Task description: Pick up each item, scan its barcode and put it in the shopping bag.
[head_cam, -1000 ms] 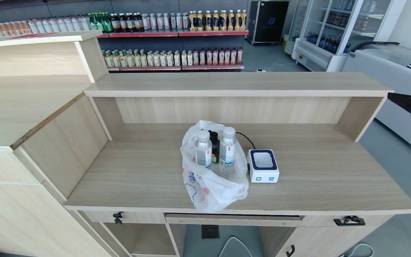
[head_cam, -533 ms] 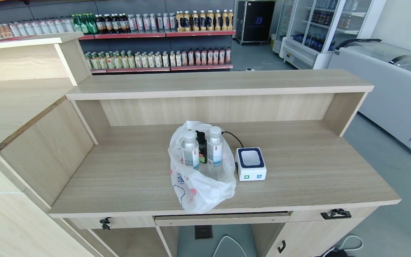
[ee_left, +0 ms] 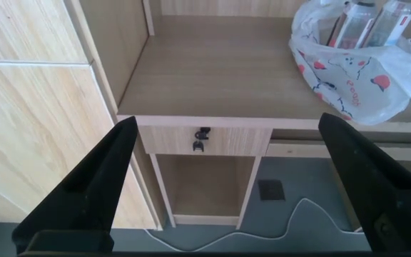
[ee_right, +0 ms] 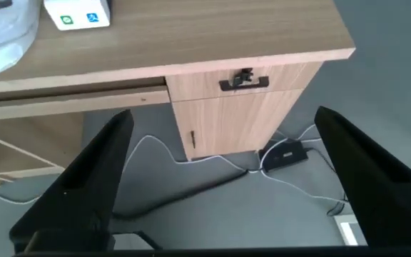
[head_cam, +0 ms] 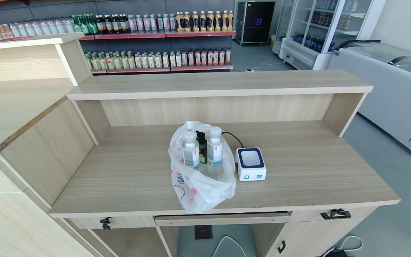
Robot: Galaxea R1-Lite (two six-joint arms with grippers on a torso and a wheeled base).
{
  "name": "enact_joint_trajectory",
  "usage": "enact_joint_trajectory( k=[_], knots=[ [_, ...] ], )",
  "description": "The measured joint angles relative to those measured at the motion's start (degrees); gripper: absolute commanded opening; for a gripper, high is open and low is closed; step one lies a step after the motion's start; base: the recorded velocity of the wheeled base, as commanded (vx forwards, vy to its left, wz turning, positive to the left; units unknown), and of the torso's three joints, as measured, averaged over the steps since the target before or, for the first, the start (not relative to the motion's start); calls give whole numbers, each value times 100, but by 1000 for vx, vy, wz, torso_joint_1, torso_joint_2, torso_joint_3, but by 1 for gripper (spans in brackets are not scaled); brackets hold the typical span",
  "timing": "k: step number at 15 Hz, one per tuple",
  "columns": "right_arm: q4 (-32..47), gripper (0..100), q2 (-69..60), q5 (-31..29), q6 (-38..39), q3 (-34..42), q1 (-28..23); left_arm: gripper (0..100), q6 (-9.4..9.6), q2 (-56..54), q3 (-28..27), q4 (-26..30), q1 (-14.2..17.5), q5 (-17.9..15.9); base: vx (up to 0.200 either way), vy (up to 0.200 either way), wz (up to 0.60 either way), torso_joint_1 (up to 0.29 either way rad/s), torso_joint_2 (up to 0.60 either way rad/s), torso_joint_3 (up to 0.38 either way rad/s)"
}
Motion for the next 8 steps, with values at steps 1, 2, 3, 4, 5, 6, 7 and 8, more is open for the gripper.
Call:
enact_joint_trajectory(
  k=[1, 2, 3, 4, 5, 6, 7, 8],
  knots=[
    [94, 100, -453, -33, 62, 96, 333, 100, 0, 0, 0, 0, 0, 2, 0, 0, 0, 0, 0, 0],
    [123, 100, -741, -52, 145, 157, 551, 100, -2, 0, 0, 0, -2, 2, 0, 0, 0, 0, 0, 0],
    [134, 100, -978, -61, 224, 196, 689, 100, 0, 0, 0, 0, 0, 2, 0, 0, 0, 0, 0, 0],
    [138, 100, -1130, -66, 268, 218, 761, 100, -2, 0, 0, 0, 2, 2, 0, 0, 0, 0, 0, 0],
    [138, 100, -1223, -68, 301, 226, 788, 100, -2, 0, 0, 0, 2, 2, 0, 0, 0, 0, 0, 0],
    [138, 100, -1298, -69, 339, 232, 812, 100, -2, 0, 0, 0, -2, 2, 0, 0, 0, 0, 0, 0],
    [140, 100, -1360, -69, 363, 234, 862, 100, 0, 0, 0, 0, -2, 2, 0, 0, 0, 0, 0, 0],
    [140, 100, -1424, -66, 385, 234, 939, 100, -2, 0, 0, 0, -2, 0, 0, 0, 0, 0, 0, 0]
  ],
)
